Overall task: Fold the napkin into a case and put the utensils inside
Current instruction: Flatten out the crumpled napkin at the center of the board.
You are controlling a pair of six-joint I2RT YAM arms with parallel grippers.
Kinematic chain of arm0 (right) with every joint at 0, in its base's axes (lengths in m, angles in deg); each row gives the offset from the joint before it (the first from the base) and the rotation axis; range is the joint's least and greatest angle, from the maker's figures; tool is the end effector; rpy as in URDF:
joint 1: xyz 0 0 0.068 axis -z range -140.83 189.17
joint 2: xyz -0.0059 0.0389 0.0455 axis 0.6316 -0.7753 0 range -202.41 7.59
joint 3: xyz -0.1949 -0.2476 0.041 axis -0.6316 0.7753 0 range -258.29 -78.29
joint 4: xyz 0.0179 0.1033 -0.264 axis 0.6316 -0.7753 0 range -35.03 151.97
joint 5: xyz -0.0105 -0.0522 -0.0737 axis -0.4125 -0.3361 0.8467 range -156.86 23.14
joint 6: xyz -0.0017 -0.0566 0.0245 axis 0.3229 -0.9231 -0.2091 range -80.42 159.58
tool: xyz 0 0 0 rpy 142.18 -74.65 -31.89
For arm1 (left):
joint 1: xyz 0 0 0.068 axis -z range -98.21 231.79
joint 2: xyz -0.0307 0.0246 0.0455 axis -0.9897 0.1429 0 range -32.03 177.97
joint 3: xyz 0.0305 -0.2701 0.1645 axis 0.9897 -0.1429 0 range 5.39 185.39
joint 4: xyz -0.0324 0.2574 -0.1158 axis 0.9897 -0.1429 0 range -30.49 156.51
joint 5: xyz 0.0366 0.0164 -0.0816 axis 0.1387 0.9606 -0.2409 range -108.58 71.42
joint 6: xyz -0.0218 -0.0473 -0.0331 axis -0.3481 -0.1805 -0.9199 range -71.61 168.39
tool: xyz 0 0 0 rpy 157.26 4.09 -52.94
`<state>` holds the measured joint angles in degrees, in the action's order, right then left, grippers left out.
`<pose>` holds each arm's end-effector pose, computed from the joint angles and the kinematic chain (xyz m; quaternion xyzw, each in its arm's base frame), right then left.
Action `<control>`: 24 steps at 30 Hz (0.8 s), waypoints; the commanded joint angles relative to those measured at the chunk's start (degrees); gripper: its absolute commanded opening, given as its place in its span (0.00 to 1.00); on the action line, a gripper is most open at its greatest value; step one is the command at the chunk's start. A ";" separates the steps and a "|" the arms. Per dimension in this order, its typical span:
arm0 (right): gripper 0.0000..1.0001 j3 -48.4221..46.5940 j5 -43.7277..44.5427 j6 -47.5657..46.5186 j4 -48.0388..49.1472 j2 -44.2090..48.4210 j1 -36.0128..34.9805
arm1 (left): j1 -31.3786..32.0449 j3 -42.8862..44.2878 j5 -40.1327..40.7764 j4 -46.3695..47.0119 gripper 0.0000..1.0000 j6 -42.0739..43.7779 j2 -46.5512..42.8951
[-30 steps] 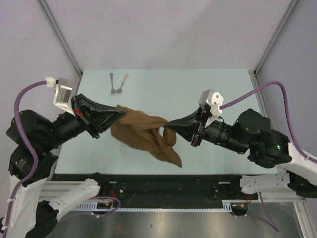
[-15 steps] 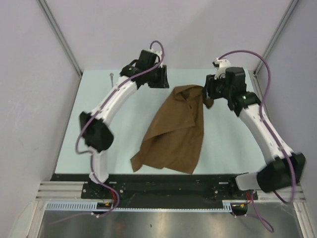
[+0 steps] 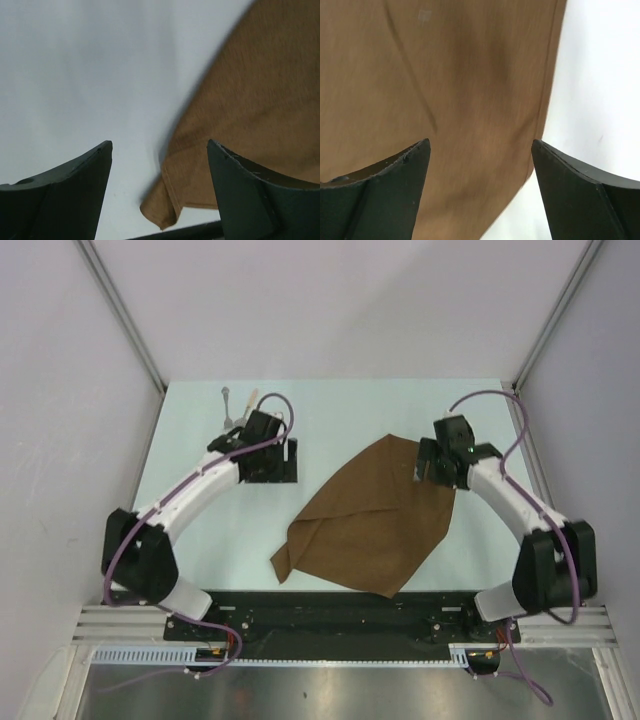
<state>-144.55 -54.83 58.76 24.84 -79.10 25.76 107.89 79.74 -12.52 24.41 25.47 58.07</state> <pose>0.3323 0.0692 0.2846 0.0773 0.9522 -0.0187 0.2949 0.3252 -0.1538 0.3065 0.0120 0.9596 -0.0684 0.2726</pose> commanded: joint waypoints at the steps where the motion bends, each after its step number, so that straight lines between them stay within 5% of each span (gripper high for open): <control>1: 0.87 9.81 -5.43 9.37 6.61 10.04 -1.97 | 3.24 -9.48 -9.23 9.76 0.76 -1.95 -3.45; 5: 0.68 20.19 -13.41 15.70 17.15 13.39 -1.88 | 11.40 -10.46 -11.52 18.10 0.58 -3.18 -2.22; 9: 0.62 25.11 -5.98 24.56 17.18 13.83 -1.45 | 21.06 -2.65 -9.57 21.54 0.52 -3.45 7.15; 17: 0.51 31.10 -1.58 25.56 14.54 21.29 6.46 | 29.87 18.96 -2.21 19.61 0.62 -1.87 27.91; 24: 0.50 34.97 -2.45 23.19 14.54 27.45 8.84 | 31.02 23.39 2.20 22.68 0.58 -1.96 34.52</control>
<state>-111.13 -58.28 82.64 38.61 -53.88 33.91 138.84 99.81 -14.27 44.86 23.18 91.51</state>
